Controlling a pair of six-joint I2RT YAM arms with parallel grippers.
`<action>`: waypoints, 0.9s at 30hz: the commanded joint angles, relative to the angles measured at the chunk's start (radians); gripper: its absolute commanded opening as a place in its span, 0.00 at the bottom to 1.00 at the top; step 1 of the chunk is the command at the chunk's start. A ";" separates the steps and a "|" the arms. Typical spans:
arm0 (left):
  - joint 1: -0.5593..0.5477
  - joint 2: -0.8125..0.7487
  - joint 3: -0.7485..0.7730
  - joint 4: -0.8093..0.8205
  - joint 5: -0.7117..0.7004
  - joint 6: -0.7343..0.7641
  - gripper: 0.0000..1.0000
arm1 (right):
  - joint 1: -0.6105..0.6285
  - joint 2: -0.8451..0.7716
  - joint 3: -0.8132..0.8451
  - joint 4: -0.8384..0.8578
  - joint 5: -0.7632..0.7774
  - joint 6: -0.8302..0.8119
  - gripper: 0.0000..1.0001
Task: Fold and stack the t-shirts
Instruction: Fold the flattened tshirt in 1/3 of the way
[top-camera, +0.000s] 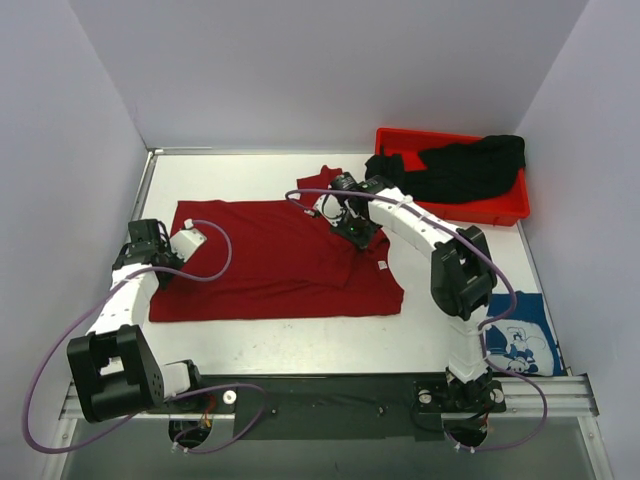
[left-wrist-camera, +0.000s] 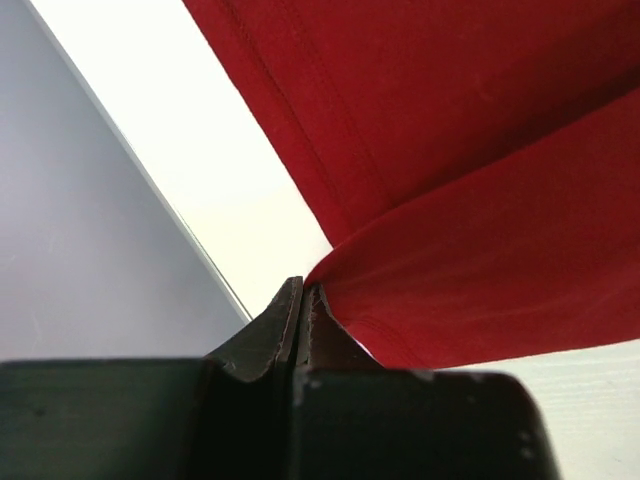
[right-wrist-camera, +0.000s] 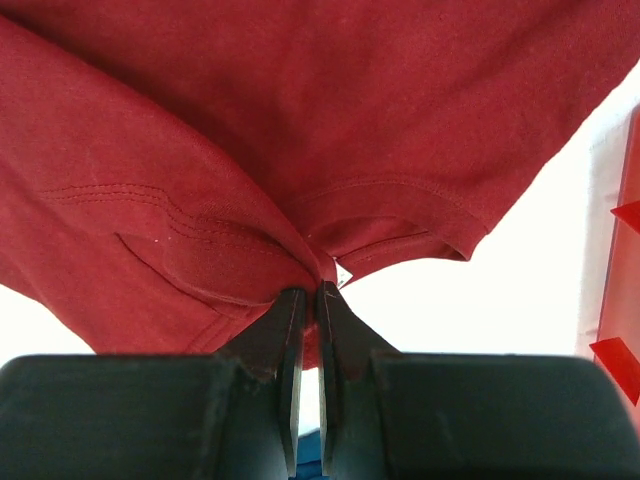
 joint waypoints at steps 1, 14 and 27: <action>0.002 0.016 0.005 0.074 -0.035 -0.023 0.00 | -0.025 0.004 0.044 -0.024 0.032 -0.006 0.00; 0.005 0.068 -0.002 0.123 -0.058 -0.023 0.03 | -0.027 0.072 0.119 -0.001 0.062 0.051 0.00; 0.007 -0.056 0.185 -0.164 0.273 0.161 0.68 | -0.149 -0.199 0.000 0.005 0.106 0.661 0.73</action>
